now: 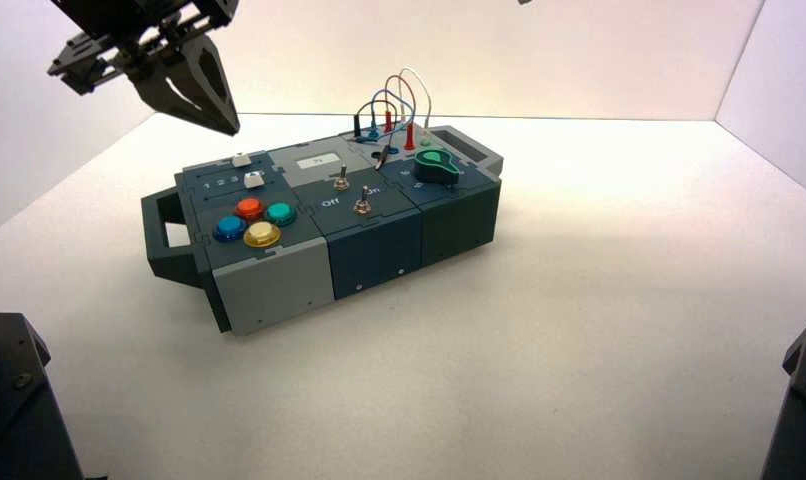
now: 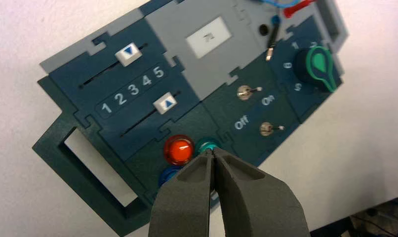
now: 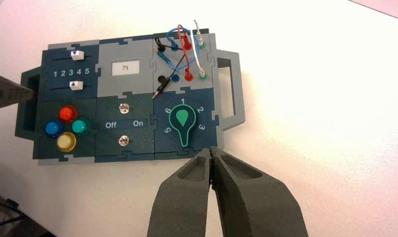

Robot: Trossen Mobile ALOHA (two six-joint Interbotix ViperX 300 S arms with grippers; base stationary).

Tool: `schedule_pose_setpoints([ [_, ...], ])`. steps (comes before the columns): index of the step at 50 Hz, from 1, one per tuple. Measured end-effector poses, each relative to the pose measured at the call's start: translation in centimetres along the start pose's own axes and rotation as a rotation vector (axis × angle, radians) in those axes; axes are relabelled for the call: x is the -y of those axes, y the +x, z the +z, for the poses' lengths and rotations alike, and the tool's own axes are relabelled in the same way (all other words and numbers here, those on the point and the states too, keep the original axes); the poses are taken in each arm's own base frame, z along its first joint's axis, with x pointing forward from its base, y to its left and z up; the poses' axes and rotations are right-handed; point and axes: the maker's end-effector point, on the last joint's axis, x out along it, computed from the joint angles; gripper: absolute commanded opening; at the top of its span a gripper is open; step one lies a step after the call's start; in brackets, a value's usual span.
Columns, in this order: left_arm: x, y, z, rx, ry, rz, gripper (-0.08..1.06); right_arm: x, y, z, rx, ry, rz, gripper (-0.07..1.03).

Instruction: Move the bottom slider to position 5.

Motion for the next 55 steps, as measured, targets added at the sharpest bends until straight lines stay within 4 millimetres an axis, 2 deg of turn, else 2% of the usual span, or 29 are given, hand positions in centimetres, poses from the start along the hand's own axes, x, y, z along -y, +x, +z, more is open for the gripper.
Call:
schedule_pose_setpoints([
  [14,-0.6,1.0,0.7,-0.015,-0.027,0.016,-0.03,0.0,-0.4,0.2,0.012,0.002,0.001,-0.02],
  [36,-2.9,4.8,0.4,-0.13,-0.106,0.068,-0.03,0.1,-0.7,0.3,0.021,-0.002,-0.001,-0.02],
  [55,-4.0,5.7,0.7,-0.128,-0.144,0.088,-0.03,0.2,-1.1,0.5,0.037,-0.012,-0.004,-0.02],
])
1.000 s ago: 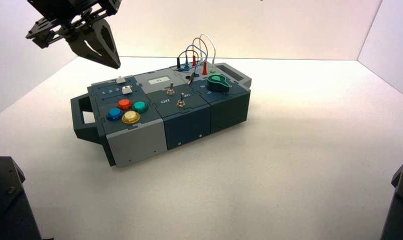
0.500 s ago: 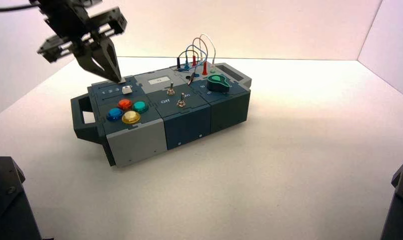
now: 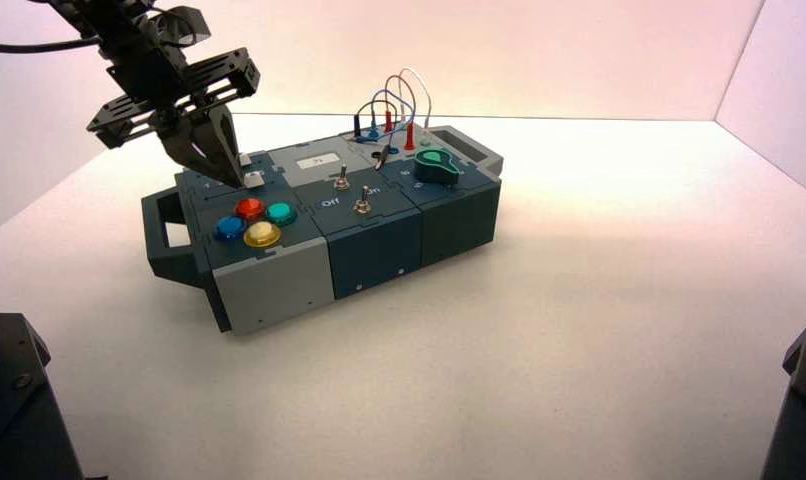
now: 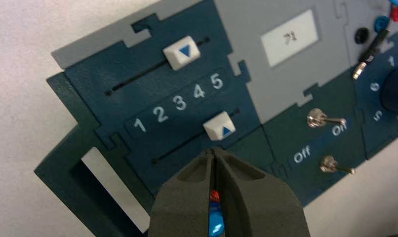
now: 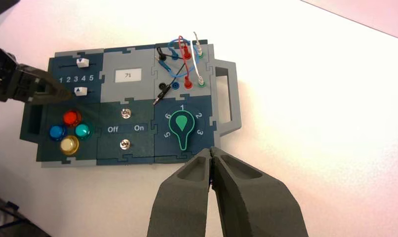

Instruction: Move the bottom slider to position 5.

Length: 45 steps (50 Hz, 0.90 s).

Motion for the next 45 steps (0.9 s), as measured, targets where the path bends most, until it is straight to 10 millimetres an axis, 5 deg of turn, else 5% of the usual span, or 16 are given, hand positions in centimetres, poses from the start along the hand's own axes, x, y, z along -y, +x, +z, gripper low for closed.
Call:
schedule_pose_setpoints([
  [45,0.9,1.2,2.1,-0.013,0.002,-0.008,-0.03,0.8,0.0,0.1,0.002,0.002,-0.02,-0.02],
])
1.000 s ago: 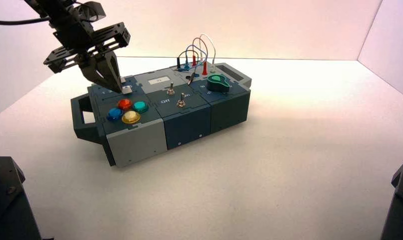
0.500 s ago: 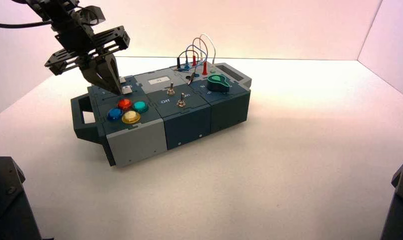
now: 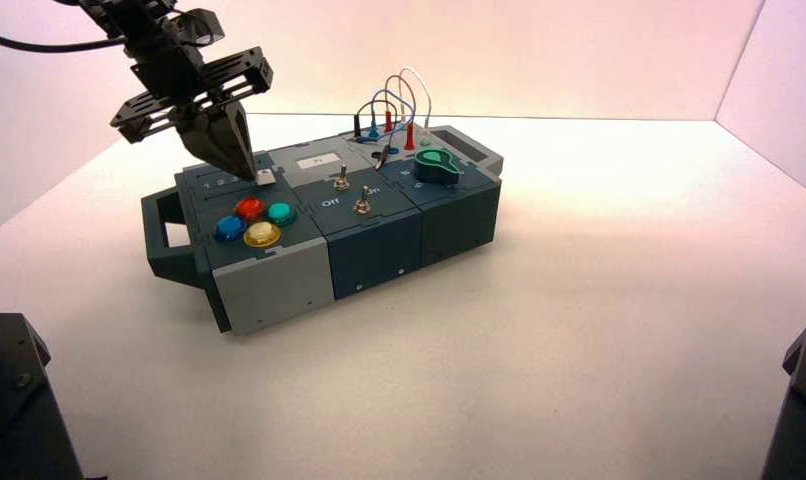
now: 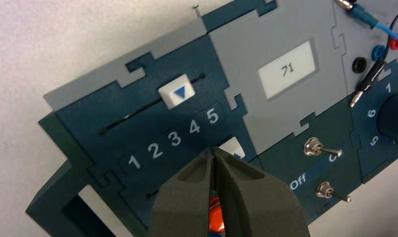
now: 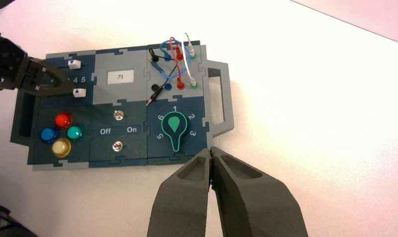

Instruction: Move the bottom slider to position 5.

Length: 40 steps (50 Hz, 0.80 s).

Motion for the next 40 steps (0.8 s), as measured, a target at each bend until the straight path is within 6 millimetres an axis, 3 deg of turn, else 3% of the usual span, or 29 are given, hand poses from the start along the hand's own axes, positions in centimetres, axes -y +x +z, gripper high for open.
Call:
schedule_pose_setpoints([
  [26,1.4,0.3,0.7,0.02,-0.007,-0.01,-0.03,0.6,0.0,0.0,0.0,-0.013,-0.021,-0.02],
  [40,2.1,-2.2,1.5,0.121,-0.016,-0.03,-0.03,0.7,0.1,-0.3,-0.008,-0.022,-0.024,-0.02],
])
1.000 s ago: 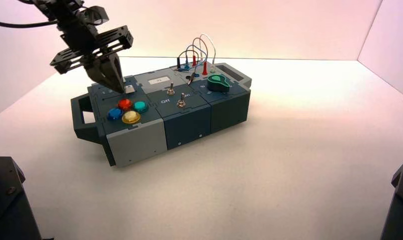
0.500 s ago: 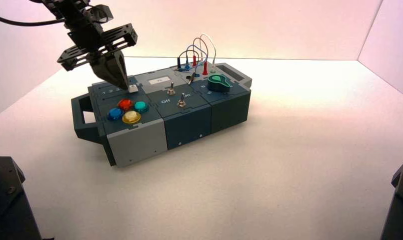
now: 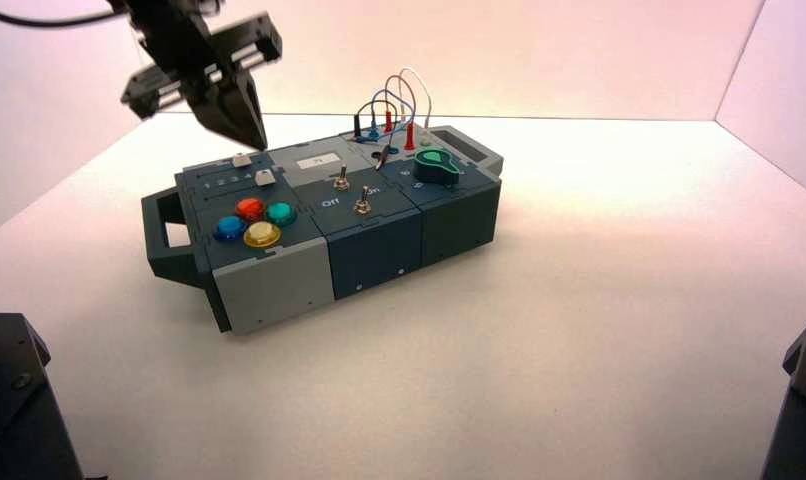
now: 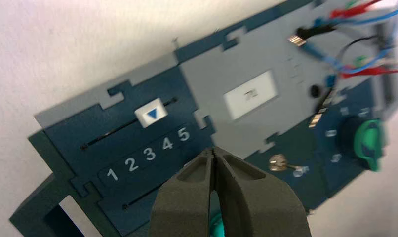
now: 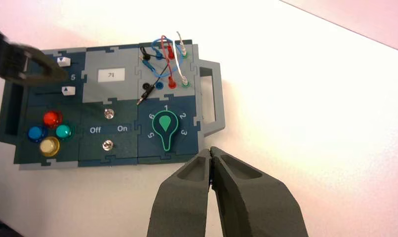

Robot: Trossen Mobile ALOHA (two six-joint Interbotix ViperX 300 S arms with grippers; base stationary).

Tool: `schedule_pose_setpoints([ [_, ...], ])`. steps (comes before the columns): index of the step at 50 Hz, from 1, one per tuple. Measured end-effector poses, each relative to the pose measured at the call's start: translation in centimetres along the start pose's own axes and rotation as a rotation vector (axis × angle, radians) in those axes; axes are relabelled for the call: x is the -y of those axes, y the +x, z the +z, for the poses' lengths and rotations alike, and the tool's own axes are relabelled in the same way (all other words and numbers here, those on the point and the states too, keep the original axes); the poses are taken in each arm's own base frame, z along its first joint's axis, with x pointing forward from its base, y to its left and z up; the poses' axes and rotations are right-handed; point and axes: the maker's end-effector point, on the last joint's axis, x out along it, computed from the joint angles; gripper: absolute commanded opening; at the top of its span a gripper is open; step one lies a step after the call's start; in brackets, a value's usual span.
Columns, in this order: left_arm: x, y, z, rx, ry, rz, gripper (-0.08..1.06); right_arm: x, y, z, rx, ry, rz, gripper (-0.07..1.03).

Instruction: Move the bottom slider to position 5.

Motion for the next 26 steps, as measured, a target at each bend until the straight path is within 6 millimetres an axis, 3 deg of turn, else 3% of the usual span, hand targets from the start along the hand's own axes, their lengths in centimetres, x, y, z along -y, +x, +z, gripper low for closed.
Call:
schedule_pose_setpoints([
  [11,1.0,-2.7,0.5,0.081,0.01,-0.033,-0.03,0.1,0.1,-0.5,-0.009,-0.015,-0.001,-0.02],
  [26,0.8,-3.5,-0.3,0.094,0.002,-0.038,-0.03,0.1,0.0,-0.5,-0.005,-0.017,-0.001,-0.02],
])
